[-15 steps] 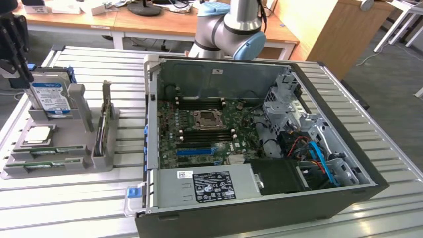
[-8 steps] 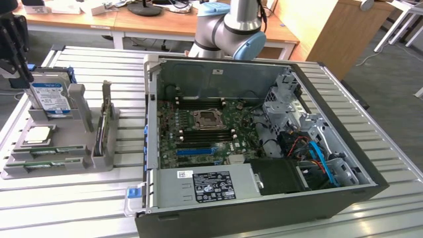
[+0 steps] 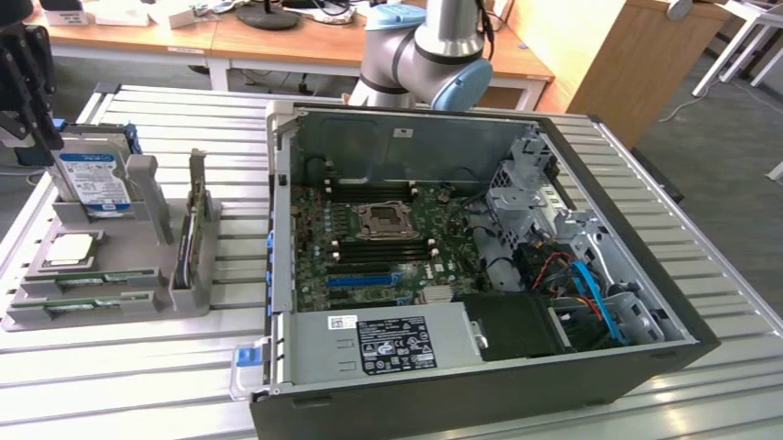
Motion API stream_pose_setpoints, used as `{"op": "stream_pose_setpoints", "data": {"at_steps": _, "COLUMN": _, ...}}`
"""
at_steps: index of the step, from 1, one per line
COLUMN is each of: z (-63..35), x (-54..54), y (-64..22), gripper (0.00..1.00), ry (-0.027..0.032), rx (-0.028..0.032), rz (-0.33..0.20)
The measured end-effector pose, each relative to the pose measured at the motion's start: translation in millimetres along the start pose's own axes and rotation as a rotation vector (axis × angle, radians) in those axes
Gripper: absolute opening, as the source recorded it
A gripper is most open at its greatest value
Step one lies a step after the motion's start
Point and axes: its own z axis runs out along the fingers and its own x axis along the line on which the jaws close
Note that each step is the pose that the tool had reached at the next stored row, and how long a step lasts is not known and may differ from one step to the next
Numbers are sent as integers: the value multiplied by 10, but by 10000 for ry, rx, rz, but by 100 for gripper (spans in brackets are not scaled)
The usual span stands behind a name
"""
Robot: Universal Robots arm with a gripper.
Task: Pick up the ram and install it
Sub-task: 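Pick up the ram and move it above insertion slot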
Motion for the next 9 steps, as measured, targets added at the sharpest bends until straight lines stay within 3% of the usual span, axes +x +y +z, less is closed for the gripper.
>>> {"op": "stream_pose_setpoints", "data": {"at_steps": 9, "z": 62, "x": -2, "y": 0, "gripper": 31, "ry": -7, "rx": 1, "rz": 1}}
